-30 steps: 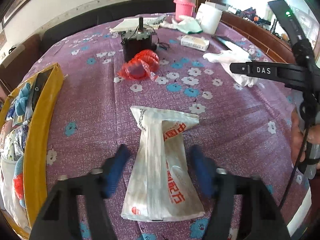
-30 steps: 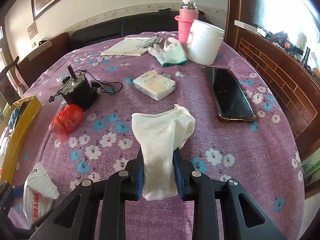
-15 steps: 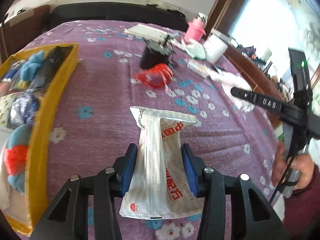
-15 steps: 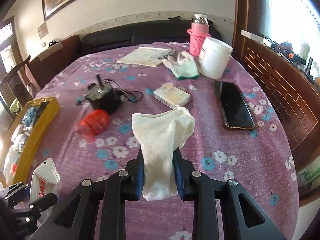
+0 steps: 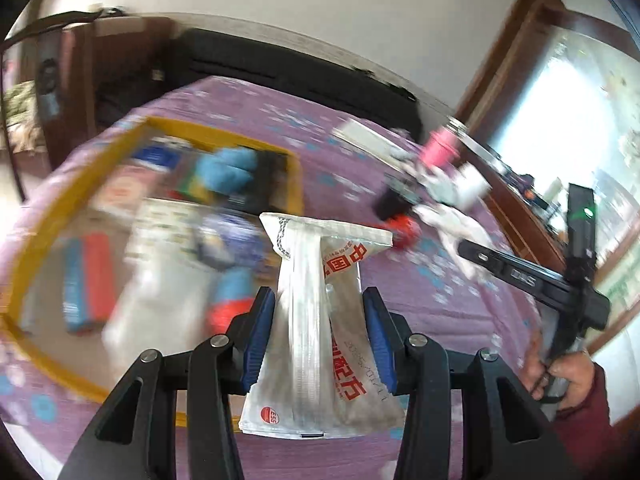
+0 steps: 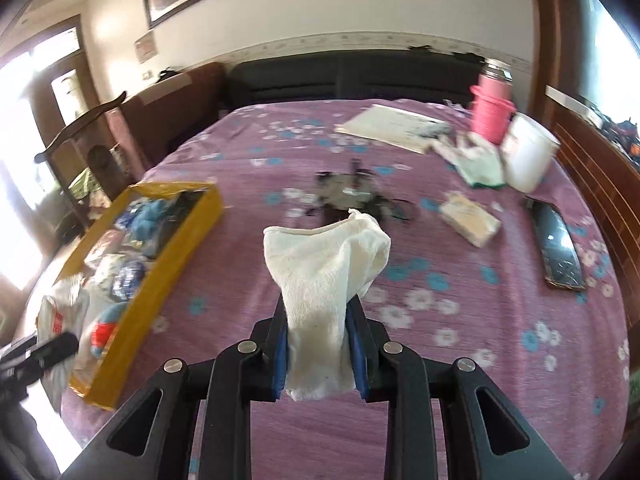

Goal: Organize soft objects
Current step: 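Lift and carry the printed bag with left tool while right carries the cloth to the box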

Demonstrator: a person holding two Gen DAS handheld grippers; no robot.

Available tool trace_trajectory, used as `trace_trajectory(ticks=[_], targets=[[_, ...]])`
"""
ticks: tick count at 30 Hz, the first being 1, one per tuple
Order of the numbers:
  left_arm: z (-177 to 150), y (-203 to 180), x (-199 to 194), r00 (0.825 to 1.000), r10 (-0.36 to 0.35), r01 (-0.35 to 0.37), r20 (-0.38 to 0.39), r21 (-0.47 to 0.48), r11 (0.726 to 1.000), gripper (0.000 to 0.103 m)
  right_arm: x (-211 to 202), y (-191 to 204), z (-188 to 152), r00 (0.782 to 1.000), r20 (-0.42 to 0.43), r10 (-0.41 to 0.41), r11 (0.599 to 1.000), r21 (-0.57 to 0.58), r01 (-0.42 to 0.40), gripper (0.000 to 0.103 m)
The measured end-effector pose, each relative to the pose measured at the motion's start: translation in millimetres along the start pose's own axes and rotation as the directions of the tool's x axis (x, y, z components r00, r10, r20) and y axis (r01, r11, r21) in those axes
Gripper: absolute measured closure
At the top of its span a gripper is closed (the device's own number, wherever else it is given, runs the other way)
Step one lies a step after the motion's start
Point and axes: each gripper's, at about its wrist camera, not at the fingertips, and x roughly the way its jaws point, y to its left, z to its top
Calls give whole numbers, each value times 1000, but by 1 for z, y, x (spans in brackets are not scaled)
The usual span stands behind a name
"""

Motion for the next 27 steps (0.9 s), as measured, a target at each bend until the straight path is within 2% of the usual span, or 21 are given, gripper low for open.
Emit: trace_trajectory(ticks=[5, 11, 17, 27], targets=[[6, 47, -25, 993, 103, -100, 51, -58, 993, 59, 8, 36, 6, 998, -11, 56, 997, -44, -56, 75], [8, 92, -37, 980, 186, -176, 68, -130, 976, 58, 20, 73, 11, 993, -41, 114, 990, -78, -117, 75], [13, 117, -36, 977, 204, -192, 64, -159, 968, 58, 29, 108, 14, 985, -73, 153, 979, -121, -161, 75], [24, 125, -20, 978, 208, -202, 32, -135, 970, 58, 49, 166, 24, 968, -134, 213, 955, -178, -235, 75]])
